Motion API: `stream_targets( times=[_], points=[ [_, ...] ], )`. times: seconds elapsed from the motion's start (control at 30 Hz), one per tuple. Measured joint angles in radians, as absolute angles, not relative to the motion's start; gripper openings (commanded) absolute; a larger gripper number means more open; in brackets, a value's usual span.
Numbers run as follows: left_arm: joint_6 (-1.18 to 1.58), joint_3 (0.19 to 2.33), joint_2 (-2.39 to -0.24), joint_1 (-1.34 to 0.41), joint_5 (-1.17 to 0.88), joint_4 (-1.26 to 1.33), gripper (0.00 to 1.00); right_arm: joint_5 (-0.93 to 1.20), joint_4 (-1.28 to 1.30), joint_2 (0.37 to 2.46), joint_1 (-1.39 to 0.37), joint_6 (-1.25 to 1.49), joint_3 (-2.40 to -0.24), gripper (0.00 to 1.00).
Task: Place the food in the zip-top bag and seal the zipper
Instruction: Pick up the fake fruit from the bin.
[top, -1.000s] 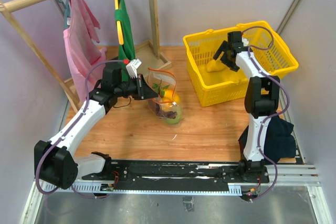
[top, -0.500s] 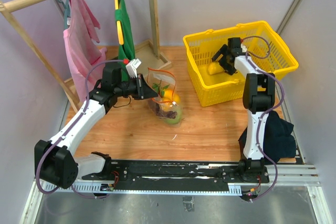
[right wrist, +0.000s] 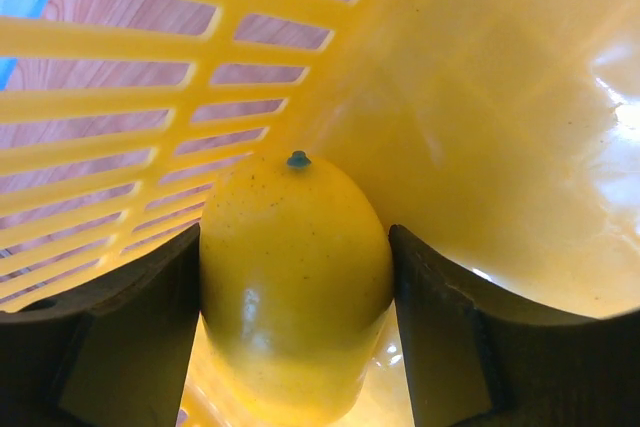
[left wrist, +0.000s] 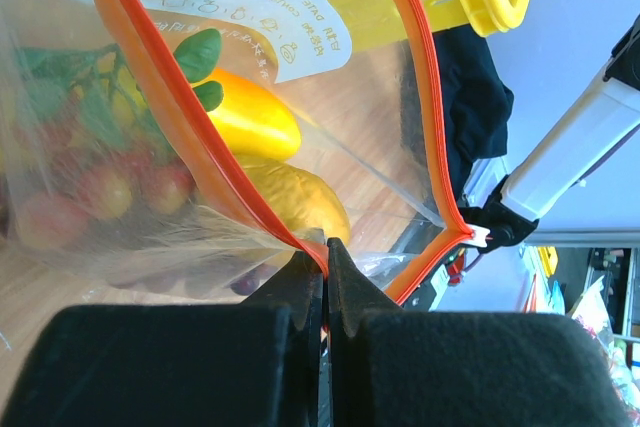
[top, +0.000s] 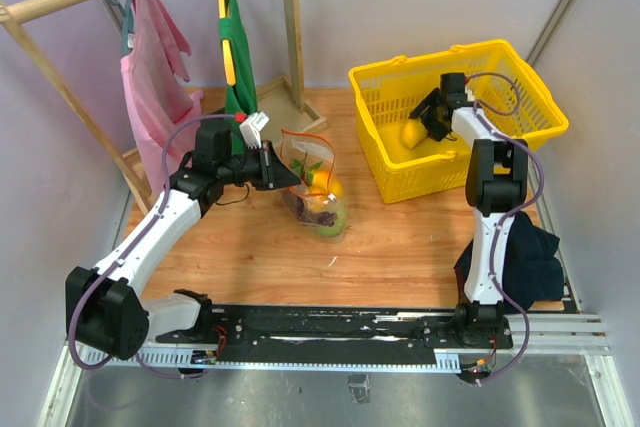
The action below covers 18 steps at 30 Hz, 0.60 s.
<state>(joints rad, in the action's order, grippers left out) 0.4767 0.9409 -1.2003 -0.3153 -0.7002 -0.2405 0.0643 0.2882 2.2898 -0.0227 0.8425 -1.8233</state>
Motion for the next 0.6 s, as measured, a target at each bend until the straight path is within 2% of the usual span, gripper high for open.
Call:
stream_targets(
  times=[0.33,0.5,0.6],
  points=[
    [0.477,0.936,-1.199,-0.315,-0.7,-0.24,0.0,0.086,0.298,2.226,-0.017,0.8,-1.747,0.14],
    [0.477,0.934,-1.195,-0.314,-0.7,-0.24,0.0,0.086,0.319,2.149,-0.017,0.749,-1.72,0.03],
    [0.477,0.934,-1.188,-0.308,-0.7,-0.24,0.01,0.084,0.32,2.078,-0.017,0.716,-1.705,0.01]
  ],
)
